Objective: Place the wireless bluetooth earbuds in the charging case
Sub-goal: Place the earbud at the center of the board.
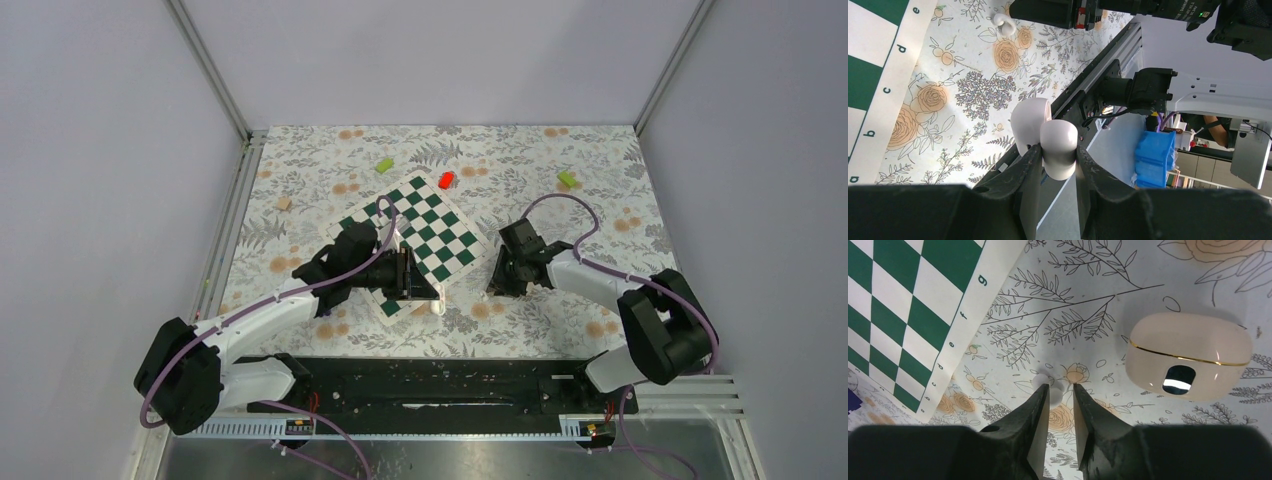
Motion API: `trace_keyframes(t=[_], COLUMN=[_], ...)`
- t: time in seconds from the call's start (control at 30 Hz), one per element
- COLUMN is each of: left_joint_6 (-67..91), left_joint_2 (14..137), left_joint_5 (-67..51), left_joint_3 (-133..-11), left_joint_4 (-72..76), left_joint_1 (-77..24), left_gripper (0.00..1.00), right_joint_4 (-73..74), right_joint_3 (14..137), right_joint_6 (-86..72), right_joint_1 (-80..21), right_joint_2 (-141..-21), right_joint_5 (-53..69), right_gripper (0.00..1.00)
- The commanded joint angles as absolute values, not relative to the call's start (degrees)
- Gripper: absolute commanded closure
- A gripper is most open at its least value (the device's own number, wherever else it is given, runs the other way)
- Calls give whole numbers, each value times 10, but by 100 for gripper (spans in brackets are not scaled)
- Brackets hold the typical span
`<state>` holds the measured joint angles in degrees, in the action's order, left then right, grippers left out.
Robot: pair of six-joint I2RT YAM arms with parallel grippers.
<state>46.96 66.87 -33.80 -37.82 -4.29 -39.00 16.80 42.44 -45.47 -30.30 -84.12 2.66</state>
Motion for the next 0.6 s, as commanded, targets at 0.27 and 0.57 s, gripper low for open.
trace_keyframes(t=[0.27, 0.57], left_joint_6=[466, 468], left_joint_2=[664, 670], left_joint_5=[-334, -340], left_joint_3=[-382, -381], left_joint_4=[-32, -26], left_joint_1=[-390, -390], left_gripper=[100, 100], right_joint_4=[130, 152], right_joint_3=[410, 423], right_joint_6=[-455, -442], right_joint_1=[-307, -308], right_joint_2=[-837, -814], right_joint_5=[43, 12], right_gripper=[66, 66])
